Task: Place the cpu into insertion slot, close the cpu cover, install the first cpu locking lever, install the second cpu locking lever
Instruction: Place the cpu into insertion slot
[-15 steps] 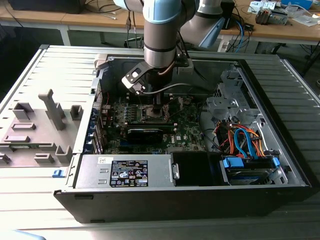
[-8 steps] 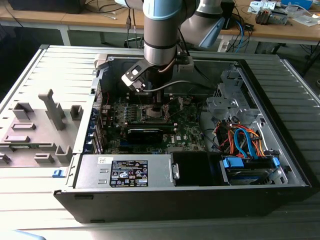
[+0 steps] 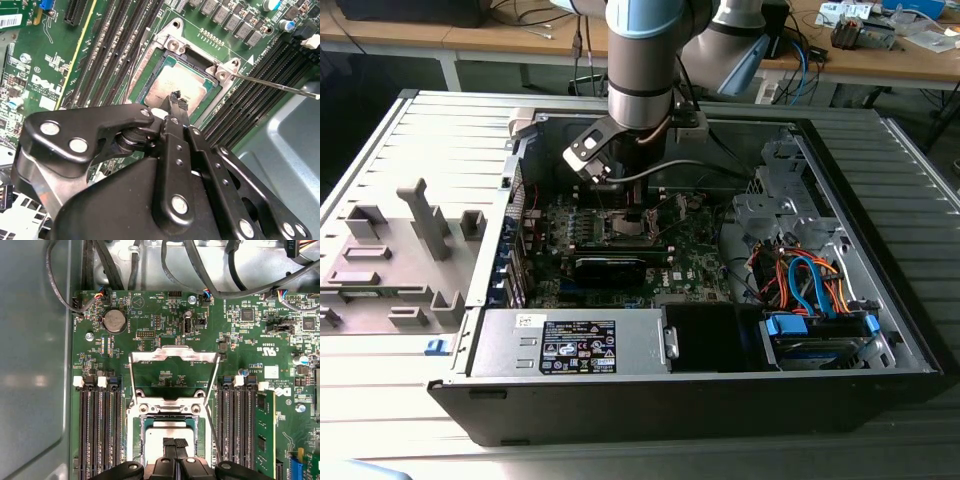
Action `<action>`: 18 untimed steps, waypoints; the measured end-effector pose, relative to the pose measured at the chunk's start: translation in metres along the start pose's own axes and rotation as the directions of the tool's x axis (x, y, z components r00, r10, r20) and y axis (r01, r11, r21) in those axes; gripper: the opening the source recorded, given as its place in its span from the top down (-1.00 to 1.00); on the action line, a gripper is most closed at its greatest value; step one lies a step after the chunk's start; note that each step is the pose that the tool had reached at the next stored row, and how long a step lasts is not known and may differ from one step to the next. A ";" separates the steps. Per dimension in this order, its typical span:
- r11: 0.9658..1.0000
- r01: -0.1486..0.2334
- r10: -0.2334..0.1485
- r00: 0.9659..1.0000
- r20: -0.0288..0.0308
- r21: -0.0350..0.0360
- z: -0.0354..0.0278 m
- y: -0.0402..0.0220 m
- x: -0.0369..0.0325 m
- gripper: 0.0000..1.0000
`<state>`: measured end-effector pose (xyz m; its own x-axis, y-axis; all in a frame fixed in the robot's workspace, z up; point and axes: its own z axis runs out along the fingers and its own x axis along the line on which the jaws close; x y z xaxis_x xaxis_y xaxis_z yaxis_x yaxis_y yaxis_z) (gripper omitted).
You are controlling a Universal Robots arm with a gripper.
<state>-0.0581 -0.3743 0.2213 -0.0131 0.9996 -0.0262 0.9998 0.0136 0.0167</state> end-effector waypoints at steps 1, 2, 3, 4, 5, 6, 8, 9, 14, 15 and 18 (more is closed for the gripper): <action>1.000 0.000 0.000 1.000 0.000 0.000 -0.0001 0.0000 0.0000 0.79; 1.000 0.000 0.000 1.000 0.000 0.000 -0.0002 0.0000 0.0000 0.79; 1.000 0.000 0.000 1.000 0.000 0.000 -0.0004 0.0000 0.0000 0.79; 1.000 0.000 0.000 1.000 0.000 0.000 -0.0005 0.0000 0.0000 0.79; 1.000 0.000 0.000 1.000 0.000 0.000 -0.0010 0.0000 -0.0001 0.79; 1.000 0.000 0.000 1.000 0.000 0.000 -0.0013 0.0000 -0.0001 0.79; 1.000 0.000 0.000 1.000 0.000 0.000 -0.0037 0.0000 -0.0001 0.79; 1.000 0.000 0.000 1.000 0.000 0.000 -0.0065 0.0001 -0.0001 0.79; 1.000 0.000 0.000 1.000 0.000 0.000 -0.0077 0.0001 -0.0002 0.79; 1.000 0.000 0.000 1.000 0.000 0.000 -0.0079 0.0001 -0.0002 0.79; 1.000 0.000 0.000 1.000 0.000 0.000 -0.0085 0.0001 -0.0002 0.79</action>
<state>-0.0581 -0.3743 0.2299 -0.0131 0.9996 -0.0264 0.9998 0.0136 0.0166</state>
